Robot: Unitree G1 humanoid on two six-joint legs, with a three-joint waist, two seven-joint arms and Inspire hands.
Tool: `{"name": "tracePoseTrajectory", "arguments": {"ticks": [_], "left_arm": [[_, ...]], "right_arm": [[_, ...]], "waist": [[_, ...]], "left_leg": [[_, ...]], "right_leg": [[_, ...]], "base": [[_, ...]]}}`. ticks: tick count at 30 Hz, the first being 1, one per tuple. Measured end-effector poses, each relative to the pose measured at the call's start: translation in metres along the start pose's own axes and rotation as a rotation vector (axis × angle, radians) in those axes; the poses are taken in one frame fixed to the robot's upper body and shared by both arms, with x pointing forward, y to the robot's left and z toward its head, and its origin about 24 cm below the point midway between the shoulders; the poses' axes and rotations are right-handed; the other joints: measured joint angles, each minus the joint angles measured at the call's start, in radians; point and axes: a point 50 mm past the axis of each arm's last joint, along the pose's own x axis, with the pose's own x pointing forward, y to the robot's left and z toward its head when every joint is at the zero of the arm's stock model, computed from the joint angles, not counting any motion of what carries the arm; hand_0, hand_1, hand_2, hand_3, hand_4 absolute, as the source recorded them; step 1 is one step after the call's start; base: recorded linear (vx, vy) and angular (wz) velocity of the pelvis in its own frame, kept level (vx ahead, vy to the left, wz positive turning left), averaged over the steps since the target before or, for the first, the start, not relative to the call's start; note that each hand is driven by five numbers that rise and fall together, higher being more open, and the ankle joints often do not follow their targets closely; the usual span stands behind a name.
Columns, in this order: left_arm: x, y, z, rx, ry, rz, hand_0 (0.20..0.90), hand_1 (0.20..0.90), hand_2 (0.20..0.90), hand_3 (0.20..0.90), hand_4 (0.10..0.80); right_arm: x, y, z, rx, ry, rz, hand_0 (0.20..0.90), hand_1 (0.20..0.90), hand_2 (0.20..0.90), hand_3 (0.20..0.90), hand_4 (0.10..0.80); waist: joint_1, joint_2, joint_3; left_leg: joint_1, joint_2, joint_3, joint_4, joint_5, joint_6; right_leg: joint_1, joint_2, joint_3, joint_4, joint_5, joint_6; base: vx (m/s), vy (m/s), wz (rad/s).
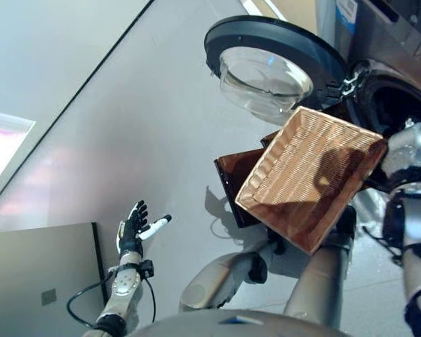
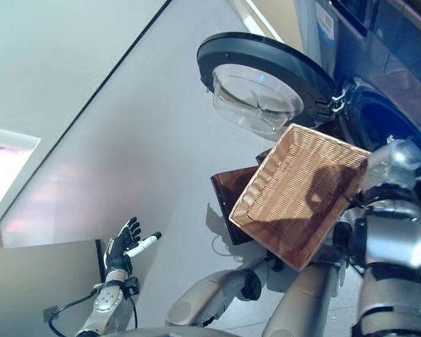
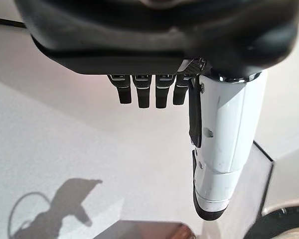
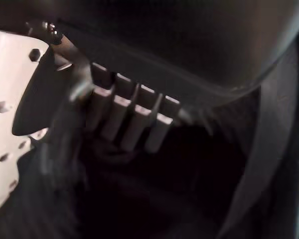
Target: Pick up the clothes and place them into the washing machine
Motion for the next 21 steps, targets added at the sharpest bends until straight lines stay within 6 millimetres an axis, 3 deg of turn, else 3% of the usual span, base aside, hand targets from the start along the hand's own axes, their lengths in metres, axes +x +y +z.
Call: {"name": "tracePoseTrajectory", "arguments": {"ticks": [2, 10, 16, 18, 21], "left_arm": [[0.000, 0.008, 0.000, -0.010, 0.001, 0.038, 0.900, 0.900, 0.900, 0.900, 0.800], [0.002, 0.007, 0.003, -0.009, -0.011, 0.033, 0.900, 0.900, 0.900, 0.900, 0.800], [0.003, 0.004, 0.001, 0.015, -0.002, 0.020, 0.900, 0.900, 0.900, 0.900, 0.800], [0.006, 0.003, 0.002, 0.025, 0.008, 0.018, 0.900, 0.900, 0.900, 0.900, 0.800], [0.007, -0.002, 0.002, 0.026, 0.011, 0.005, 0.900, 0.900, 0.900, 0.900, 0.800]], "right_arm": [[-0.005, 0.009, 0.004, -0.013, -0.031, 0.048, 0.900, 0.900, 0.900, 0.900, 0.800], [-0.005, 0.010, -0.006, 0.006, 0.028, 0.078, 0.900, 0.900, 0.900, 0.900, 0.800], [-0.023, 0.036, -0.004, 0.123, 0.053, 0.181, 0.900, 0.900, 0.900, 0.900, 0.800], [-0.053, 0.068, -0.010, 0.160, 0.069, 0.286, 0.900, 0.900, 0.900, 0.900, 0.800], [-0.090, 0.101, -0.013, 0.205, 0.105, 0.401, 0.900, 0.900, 0.900, 0.900, 0.800]], "waist": [[-0.011, -0.005, 0.006], [-0.010, -0.020, 0.018], [-0.014, -0.048, 0.040], [-0.015, -0.077, 0.052], [-0.011, -0.096, 0.052]], "left_leg": [[-0.004, 0.005, -0.003, 0.001, -0.001, -0.001], [-0.013, 0.013, -0.037, 0.018, 0.002, 0.004], [-0.007, 0.029, -0.038, 0.030, 0.002, 0.004], [-0.002, 0.044, -0.041, 0.045, -0.001, 0.001], [0.002, 0.056, -0.054, 0.057, -0.006, -0.007]], "right_leg": [[-0.001, 0.007, -0.001, 0.000, 0.004, -0.005], [0.012, 0.011, -0.026, 0.002, 0.009, -0.012], [0.026, 0.028, -0.028, 0.001, 0.016, -0.027], [0.038, 0.042, -0.032, 0.003, 0.012, -0.035], [0.053, 0.049, -0.048, 0.005, 0.009, -0.044]], "base": [[-0.008, -0.017, 0.00], [-0.006, -0.003, 0.10], [0.002, -0.008, -0.03], [-0.020, -0.030, -0.04], [-0.035, -0.014, 0.07]]}}
